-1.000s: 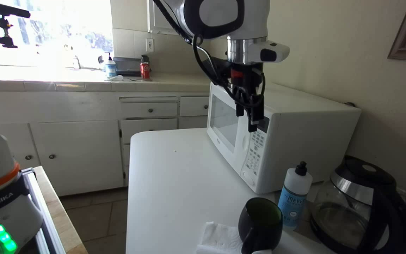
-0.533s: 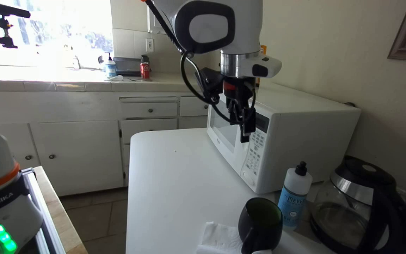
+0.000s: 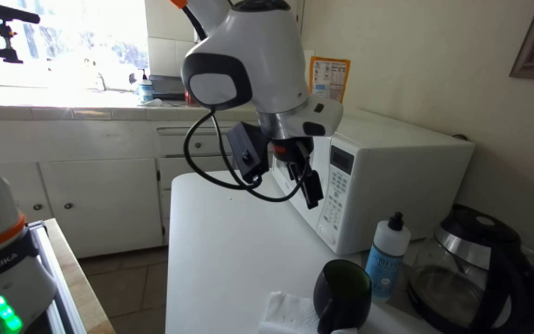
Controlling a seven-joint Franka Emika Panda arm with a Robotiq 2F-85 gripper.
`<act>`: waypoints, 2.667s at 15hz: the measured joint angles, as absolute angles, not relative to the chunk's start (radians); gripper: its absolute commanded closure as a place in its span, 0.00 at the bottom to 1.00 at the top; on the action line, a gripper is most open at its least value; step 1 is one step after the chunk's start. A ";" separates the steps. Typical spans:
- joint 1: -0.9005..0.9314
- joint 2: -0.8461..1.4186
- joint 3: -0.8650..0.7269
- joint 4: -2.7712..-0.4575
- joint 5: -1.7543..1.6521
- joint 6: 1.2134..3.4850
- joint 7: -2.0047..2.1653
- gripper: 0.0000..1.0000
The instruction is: Open the microwave door.
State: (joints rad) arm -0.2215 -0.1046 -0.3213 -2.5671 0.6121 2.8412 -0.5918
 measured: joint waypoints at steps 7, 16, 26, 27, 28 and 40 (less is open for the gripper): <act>-0.082 -0.098 -0.296 -2.649 0.992 2.908 -0.881 0.00; -0.013 0.038 -0.258 -2.625 1.255 3.005 -1.013 0.00; -0.011 0.064 -0.219 -2.510 1.532 2.980 -1.301 0.00; -0.013 0.083 -0.219 -2.491 1.579 2.972 -1.348 0.00; -0.017 0.108 -0.220 -2.472 1.626 2.960 -1.395 0.00; -0.041 0.434 -0.245 -2.274 2.015 2.896 -1.783 0.32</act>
State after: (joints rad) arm -0.0415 0.4345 -0.2451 -2.2744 2.0154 2.8957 -1.7830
